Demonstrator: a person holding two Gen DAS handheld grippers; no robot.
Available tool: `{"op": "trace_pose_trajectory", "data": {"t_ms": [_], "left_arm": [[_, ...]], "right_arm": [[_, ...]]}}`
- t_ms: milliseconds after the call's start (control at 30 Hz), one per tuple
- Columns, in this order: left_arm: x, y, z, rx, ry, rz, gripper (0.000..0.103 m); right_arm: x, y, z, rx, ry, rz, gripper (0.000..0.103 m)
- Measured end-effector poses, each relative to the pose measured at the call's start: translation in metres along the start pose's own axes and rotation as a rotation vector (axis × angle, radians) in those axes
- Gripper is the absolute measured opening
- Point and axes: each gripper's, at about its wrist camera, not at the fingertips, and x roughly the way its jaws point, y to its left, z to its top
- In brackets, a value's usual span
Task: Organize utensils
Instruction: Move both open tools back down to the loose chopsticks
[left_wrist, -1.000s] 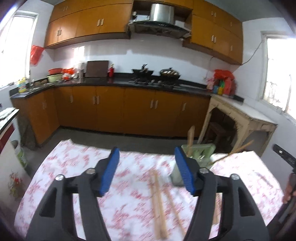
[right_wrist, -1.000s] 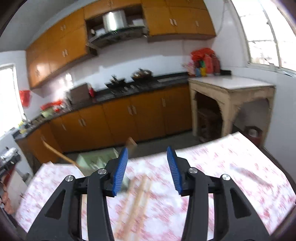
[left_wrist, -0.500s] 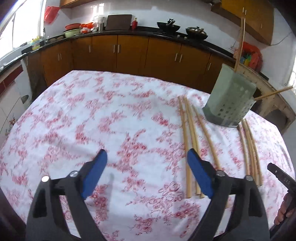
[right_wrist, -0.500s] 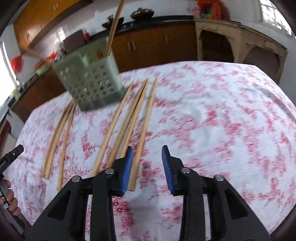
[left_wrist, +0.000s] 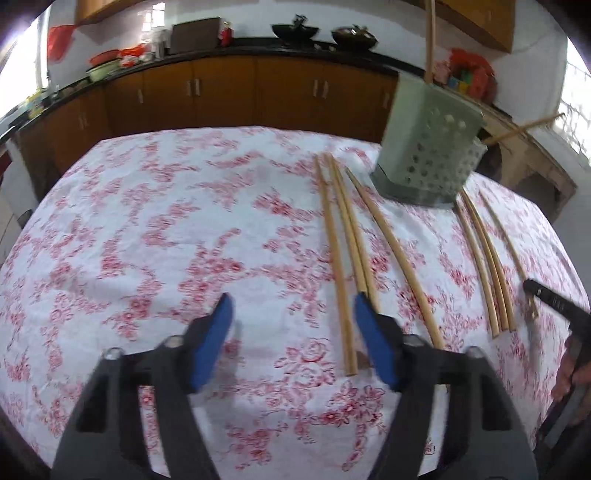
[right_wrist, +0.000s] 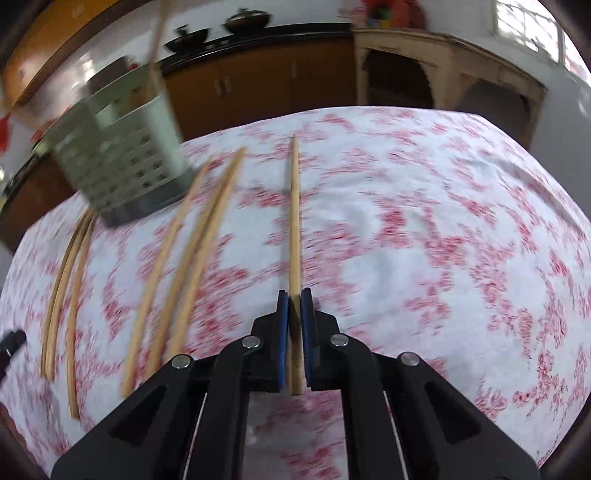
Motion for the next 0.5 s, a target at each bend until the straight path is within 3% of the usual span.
{"op": "trace_pose_trajectory", "data": {"t_ms": [367,500], "left_arm": [[0.027,-0.022,0.005,0.049,0.066,-0.036,0.029],[0.029,-0.029,0.005,0.087,0.062,-0.020,0.010]], "right_arm": [[0.000,0.004,-0.001,-0.055,-0.011,-0.012,0.008],[0.001,0.008,-0.001,-0.080,-0.015,-0.016,0.008]]}}
